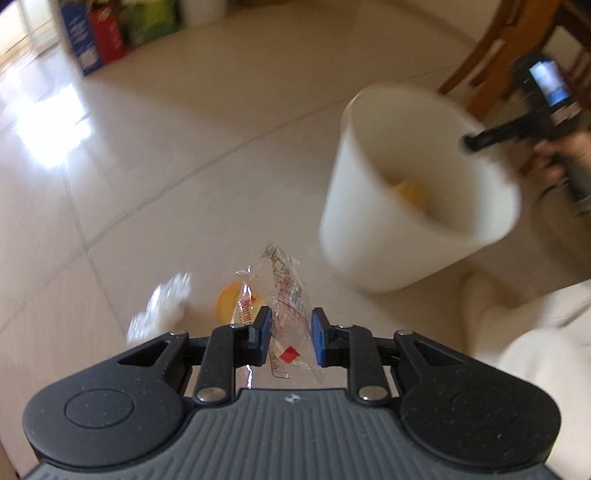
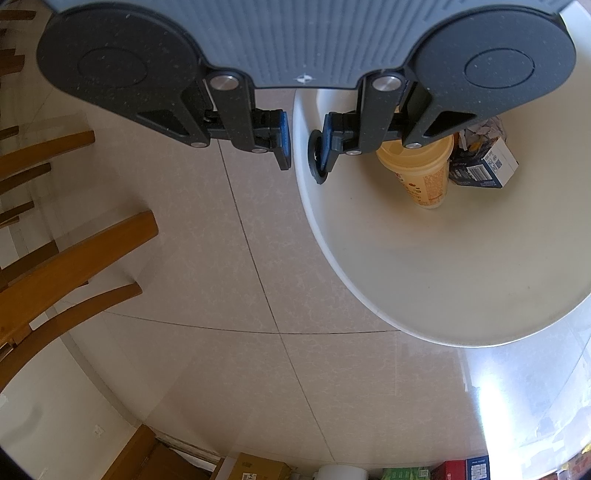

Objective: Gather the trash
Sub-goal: 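Carry the wrapper packet over the bin and release it, then move the left gripper back down to the orange peel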

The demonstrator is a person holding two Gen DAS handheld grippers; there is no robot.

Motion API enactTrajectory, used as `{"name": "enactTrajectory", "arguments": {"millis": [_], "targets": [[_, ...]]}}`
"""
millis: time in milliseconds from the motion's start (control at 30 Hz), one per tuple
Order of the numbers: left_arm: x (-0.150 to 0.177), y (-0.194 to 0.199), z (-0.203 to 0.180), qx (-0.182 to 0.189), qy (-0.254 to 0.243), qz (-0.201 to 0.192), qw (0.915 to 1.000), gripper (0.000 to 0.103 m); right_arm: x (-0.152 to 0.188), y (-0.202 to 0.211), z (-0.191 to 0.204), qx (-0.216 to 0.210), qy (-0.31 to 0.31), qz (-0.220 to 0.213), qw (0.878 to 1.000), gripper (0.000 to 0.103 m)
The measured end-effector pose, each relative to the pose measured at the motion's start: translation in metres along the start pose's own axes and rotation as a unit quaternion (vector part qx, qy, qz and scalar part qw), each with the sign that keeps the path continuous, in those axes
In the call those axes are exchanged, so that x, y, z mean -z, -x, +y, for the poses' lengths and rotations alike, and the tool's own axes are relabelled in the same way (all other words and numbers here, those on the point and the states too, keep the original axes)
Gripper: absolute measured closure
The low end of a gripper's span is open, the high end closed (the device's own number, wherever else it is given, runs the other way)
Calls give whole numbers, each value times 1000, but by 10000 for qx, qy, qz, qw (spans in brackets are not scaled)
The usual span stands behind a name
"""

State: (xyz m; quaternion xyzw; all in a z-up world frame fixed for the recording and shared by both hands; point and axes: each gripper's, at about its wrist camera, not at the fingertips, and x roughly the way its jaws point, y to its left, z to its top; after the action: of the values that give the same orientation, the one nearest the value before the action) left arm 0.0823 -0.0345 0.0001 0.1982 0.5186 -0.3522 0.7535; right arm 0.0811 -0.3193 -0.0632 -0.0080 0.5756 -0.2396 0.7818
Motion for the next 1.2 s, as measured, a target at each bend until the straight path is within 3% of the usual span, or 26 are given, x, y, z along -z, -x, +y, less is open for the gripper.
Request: {"name": "enactTrajectory", "arguments": {"millis": [167,367,700,867,1000,1033,1200], "targets": [[-49,36,-29,396,-257,-505,9976,82,0,0,0,3,-4,-3,10000,84],[-95,29,-69,817,-575,-943,9905,82,1,0,0,-11,4,-20,10000,84],[-110,-31,-104,1143,-711,-683,9885,82,1,-1,-10,-95,-160,-22,9998,73],[-112,-47,-109,1064,-643,-565,9906,78,1,0,-10,-70,-123,-32,9999,72],[-112,-45,-105,923,-551,-613,9923,39,2,0,-9,-59,-116,-39,9999,72],[-111,-42,-103,838,-551,-690,9926,33,2,-1,-9,-59,-120,-37,9999,72],[-106,-35,-91,643,-509,-801,9934,29,2,0,-8,-48,-140,-35,9999,71]]}}
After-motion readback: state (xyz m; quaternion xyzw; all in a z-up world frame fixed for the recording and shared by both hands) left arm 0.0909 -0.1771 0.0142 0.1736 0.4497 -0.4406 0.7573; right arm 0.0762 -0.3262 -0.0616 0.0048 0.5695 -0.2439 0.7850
